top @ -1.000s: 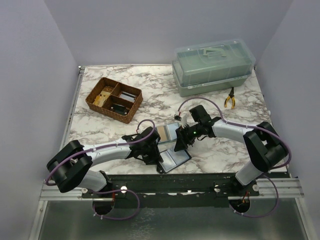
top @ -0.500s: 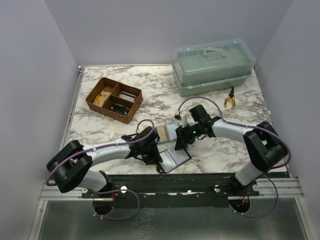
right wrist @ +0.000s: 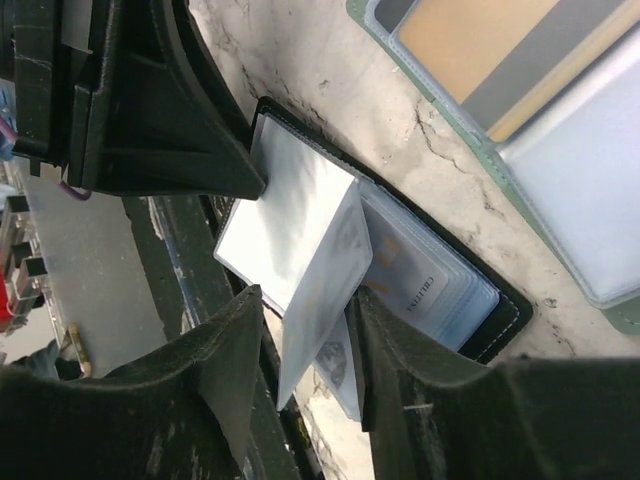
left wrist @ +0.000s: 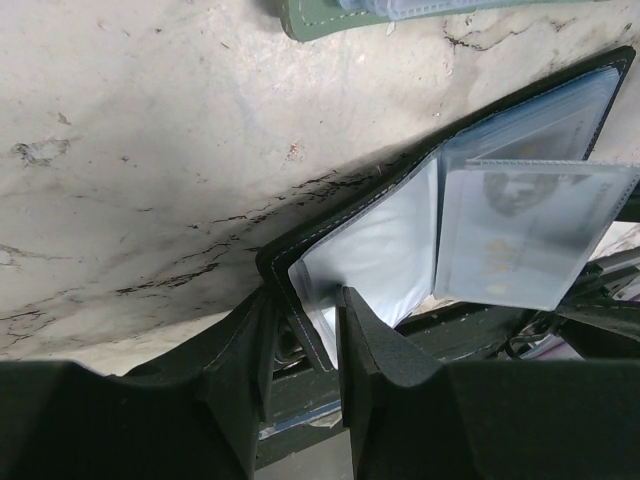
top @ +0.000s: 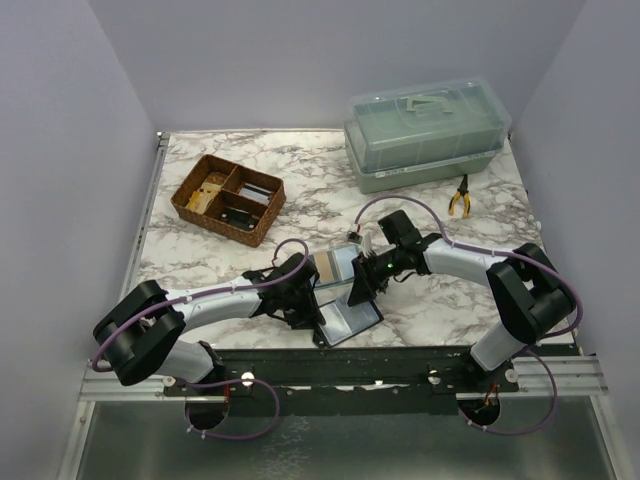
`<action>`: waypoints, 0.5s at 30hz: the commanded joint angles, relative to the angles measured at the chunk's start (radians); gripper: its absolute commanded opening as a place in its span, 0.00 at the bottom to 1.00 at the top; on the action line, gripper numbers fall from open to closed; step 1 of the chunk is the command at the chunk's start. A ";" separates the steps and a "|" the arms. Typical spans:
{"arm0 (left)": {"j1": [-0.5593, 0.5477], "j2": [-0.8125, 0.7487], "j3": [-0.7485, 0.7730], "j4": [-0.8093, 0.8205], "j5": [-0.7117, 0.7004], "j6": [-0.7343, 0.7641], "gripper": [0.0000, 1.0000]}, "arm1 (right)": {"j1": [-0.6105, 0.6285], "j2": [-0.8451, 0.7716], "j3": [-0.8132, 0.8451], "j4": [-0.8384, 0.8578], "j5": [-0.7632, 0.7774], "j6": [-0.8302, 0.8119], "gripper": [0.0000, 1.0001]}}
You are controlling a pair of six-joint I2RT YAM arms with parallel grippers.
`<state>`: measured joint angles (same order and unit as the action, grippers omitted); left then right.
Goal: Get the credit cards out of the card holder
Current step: Remove the credit card from the card holder.
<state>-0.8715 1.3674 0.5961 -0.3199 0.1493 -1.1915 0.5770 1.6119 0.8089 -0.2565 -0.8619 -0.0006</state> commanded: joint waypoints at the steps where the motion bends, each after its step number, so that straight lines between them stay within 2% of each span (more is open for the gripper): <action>1: 0.005 0.013 -0.037 -0.022 -0.040 0.017 0.35 | 0.005 0.007 0.015 -0.029 0.020 -0.006 0.40; 3: 0.006 0.012 -0.036 -0.022 -0.041 0.016 0.35 | 0.006 0.014 0.016 -0.031 0.000 -0.006 0.33; 13: 0.006 -0.006 -0.029 -0.022 -0.040 0.011 0.35 | 0.006 0.087 0.037 -0.056 -0.006 -0.002 0.32; 15: 0.007 -0.019 -0.034 -0.022 -0.044 0.008 0.35 | 0.006 0.093 0.042 -0.061 -0.013 -0.002 0.26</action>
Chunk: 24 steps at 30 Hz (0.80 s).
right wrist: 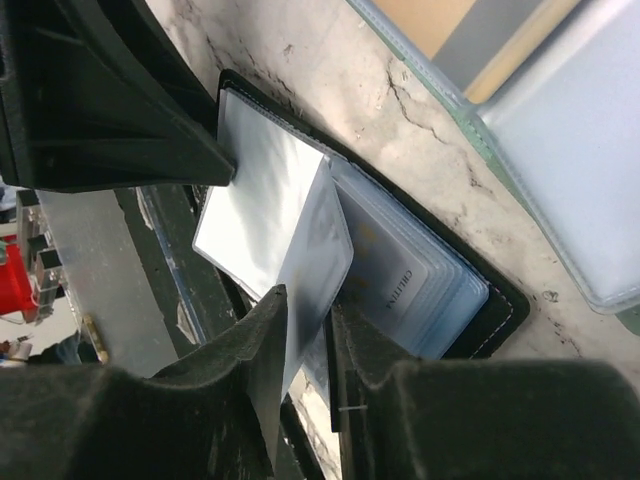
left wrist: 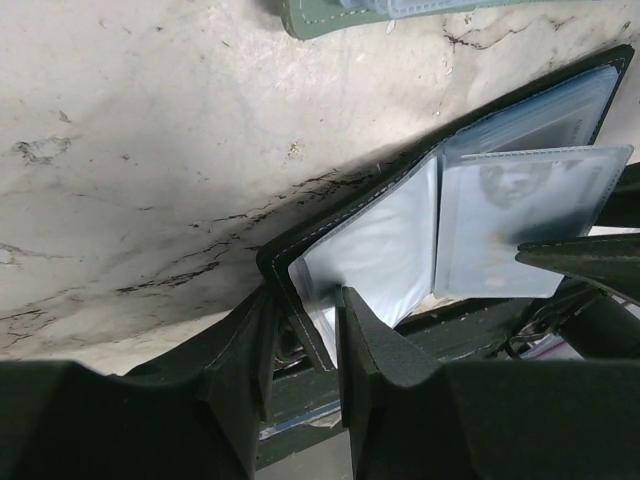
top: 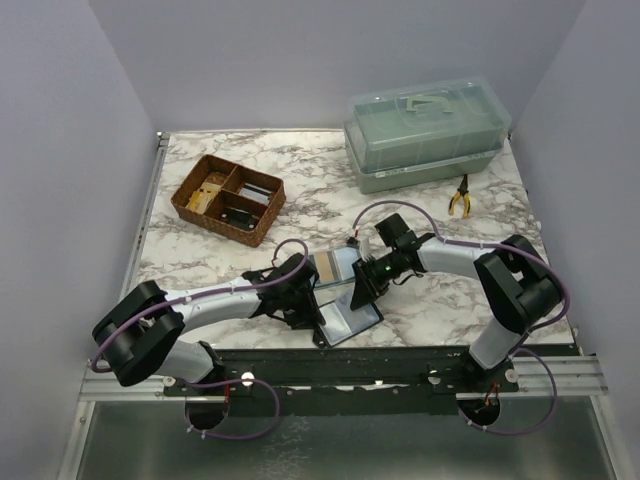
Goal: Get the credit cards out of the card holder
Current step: Remove the credit card from the card holder.
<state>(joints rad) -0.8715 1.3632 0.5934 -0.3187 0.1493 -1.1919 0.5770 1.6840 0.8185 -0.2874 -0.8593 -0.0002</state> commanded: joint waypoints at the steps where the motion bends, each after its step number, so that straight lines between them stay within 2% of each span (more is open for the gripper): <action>1: 0.008 -0.024 -0.033 -0.023 -0.047 0.009 0.35 | 0.006 0.024 0.037 -0.036 -0.022 -0.002 0.20; 4: 0.009 -0.081 -0.046 -0.023 -0.059 0.014 0.36 | -0.006 0.017 0.048 -0.039 -0.066 0.033 0.02; 5: 0.009 -0.110 -0.051 -0.023 -0.065 0.018 0.38 | -0.015 0.008 0.048 -0.033 -0.093 0.035 0.00; 7: 0.010 -0.189 -0.065 -0.022 -0.075 0.029 0.43 | -0.034 -0.017 0.045 -0.024 -0.152 0.029 0.00; 9: 0.011 -0.294 -0.081 -0.022 -0.087 0.038 0.53 | -0.054 -0.044 0.040 -0.021 -0.219 0.012 0.00; 13: 0.012 -0.573 -0.119 -0.020 -0.115 0.043 0.73 | -0.080 -0.082 0.020 0.010 -0.253 0.020 0.00; 15: 0.013 -0.715 -0.125 -0.015 -0.126 0.041 0.78 | -0.083 -0.087 0.018 0.016 -0.241 0.019 0.00; 18: 0.012 -0.864 -0.122 0.043 -0.121 0.024 0.81 | -0.083 -0.095 0.016 0.028 -0.222 0.022 0.00; 21: 0.011 -0.866 -0.105 0.152 -0.071 0.004 0.81 | -0.084 -0.111 0.011 0.045 -0.200 0.031 0.00; 24: 0.011 -0.731 -0.055 0.267 -0.015 0.004 0.81 | -0.083 -0.122 0.002 0.058 -0.173 0.035 0.00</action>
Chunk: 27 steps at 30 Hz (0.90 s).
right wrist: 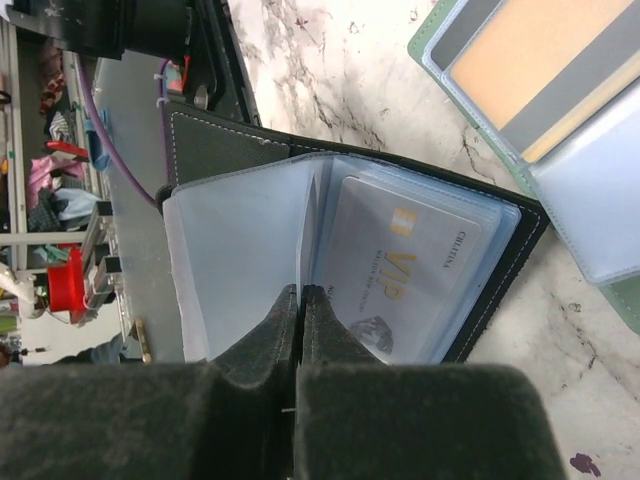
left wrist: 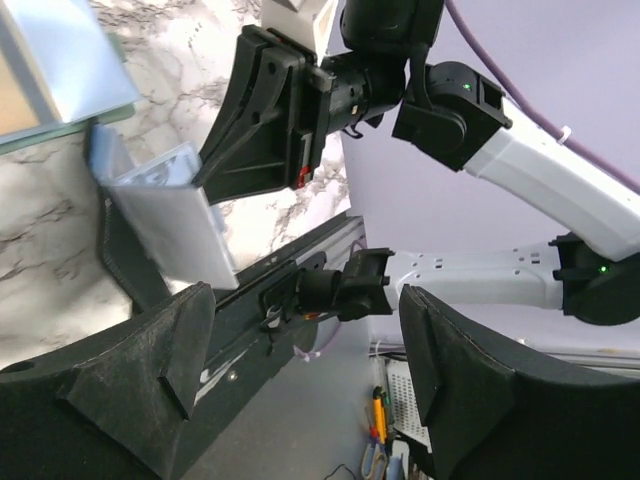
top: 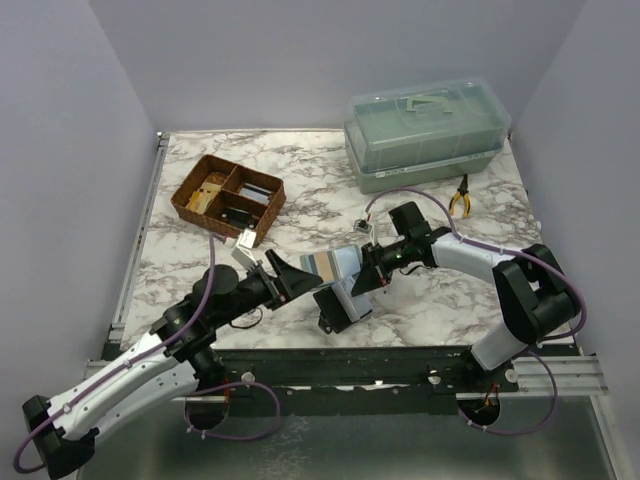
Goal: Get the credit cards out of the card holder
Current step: Remove the credit card from the card holder.
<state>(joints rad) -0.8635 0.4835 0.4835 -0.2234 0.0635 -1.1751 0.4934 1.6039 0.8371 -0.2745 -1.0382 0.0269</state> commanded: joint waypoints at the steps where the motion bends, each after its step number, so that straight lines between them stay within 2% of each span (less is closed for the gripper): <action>1: -0.001 0.214 0.081 0.199 0.088 -0.006 0.81 | 0.001 -0.042 -0.020 0.048 0.015 0.008 0.00; 4: -0.034 0.399 0.191 0.219 0.081 0.035 0.80 | 0.000 -0.042 -0.025 0.053 0.030 0.008 0.00; 10: -0.124 0.639 0.304 0.281 -0.095 0.046 0.75 | 0.000 -0.028 -0.026 0.055 0.055 0.007 0.00; 14: -0.139 0.736 0.324 0.284 -0.152 -0.020 0.65 | 0.001 -0.023 -0.024 0.054 0.056 0.010 0.00; 20: -0.145 0.696 0.209 0.383 -0.258 -0.067 0.63 | 0.001 -0.044 -0.022 0.050 0.083 -0.003 0.00; 24: -0.145 0.633 0.142 0.402 -0.298 -0.068 0.63 | 0.016 -0.120 -0.028 0.048 0.212 -0.070 0.00; 27: -0.144 0.589 0.096 0.383 -0.293 -0.094 0.63 | 0.074 -0.160 -0.007 -0.001 0.344 -0.154 0.00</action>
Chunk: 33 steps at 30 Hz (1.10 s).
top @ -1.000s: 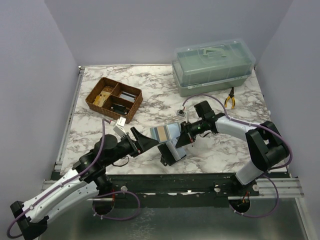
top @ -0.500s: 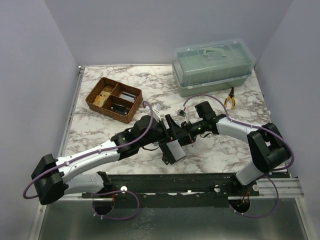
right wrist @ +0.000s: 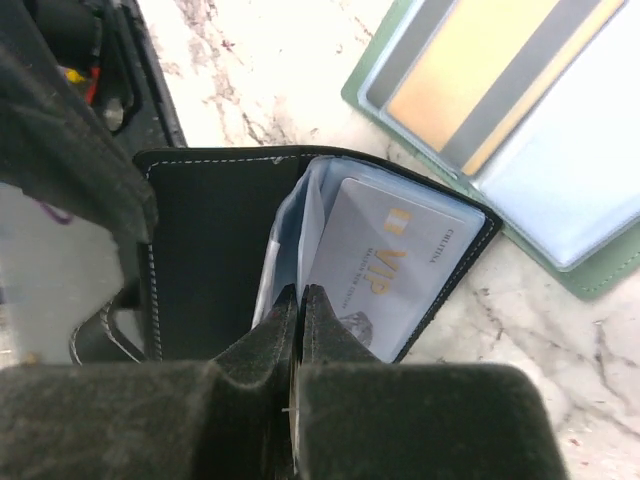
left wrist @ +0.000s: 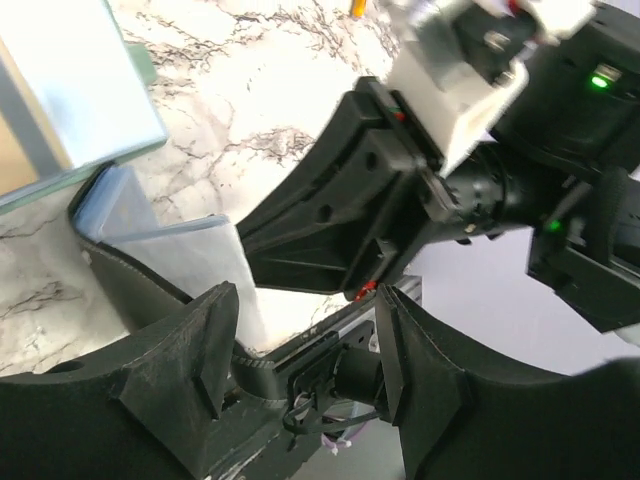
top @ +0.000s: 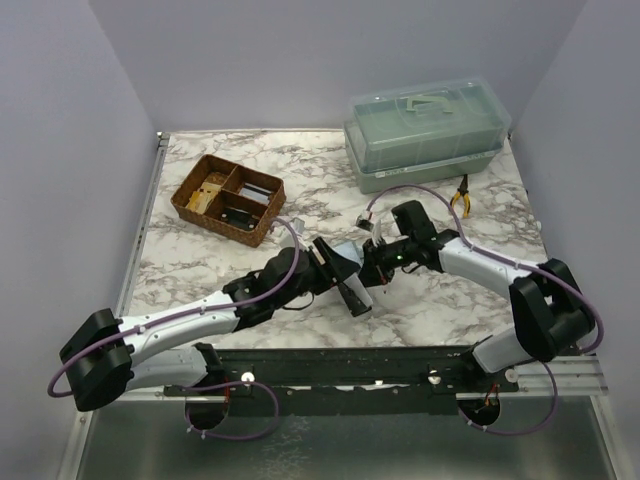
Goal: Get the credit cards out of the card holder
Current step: Remove the credit card from the card holder.
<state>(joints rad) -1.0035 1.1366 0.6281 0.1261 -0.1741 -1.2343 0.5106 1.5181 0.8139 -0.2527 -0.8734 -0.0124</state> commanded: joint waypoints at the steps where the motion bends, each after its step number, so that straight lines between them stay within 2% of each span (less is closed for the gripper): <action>1: -0.005 -0.081 -0.059 0.017 -0.054 -0.042 0.62 | 0.091 -0.075 0.023 -0.048 0.223 -0.145 0.00; 5: -0.006 -0.183 -0.099 -0.068 -0.056 -0.064 0.62 | 0.253 -0.044 0.038 -0.126 0.370 -0.216 0.00; 8: -0.008 -0.286 -0.129 -0.145 -0.070 -0.081 0.61 | 0.291 0.002 0.046 -0.125 0.395 -0.207 0.00; 12: -0.010 -0.405 -0.195 -0.179 -0.056 -0.138 0.57 | 0.301 0.067 0.055 -0.076 0.289 -0.131 0.00; 17: -0.015 -0.473 -0.243 -0.198 -0.012 -0.176 0.54 | 0.301 0.144 0.098 -0.068 0.166 -0.072 0.00; 21: -0.021 -0.457 -0.255 -0.201 -0.010 -0.236 0.54 | 0.298 0.179 0.093 -0.048 0.191 -0.037 0.00; 24: -0.045 -0.388 -0.258 -0.184 -0.030 -0.286 0.54 | 0.284 0.182 0.090 -0.039 0.188 -0.017 0.00; 29: -0.087 -0.250 -0.303 -0.043 -0.040 -0.334 0.52 | 0.236 0.181 0.090 -0.040 0.150 -0.004 0.00; 33: -0.097 -0.242 -0.342 0.016 -0.078 -0.333 0.50 | 0.209 0.161 0.087 -0.041 0.085 -0.008 0.00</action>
<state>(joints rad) -1.0893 0.8963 0.3256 0.0418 -0.2077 -1.5280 0.7452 1.6855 0.8993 -0.3038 -0.7185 -0.0227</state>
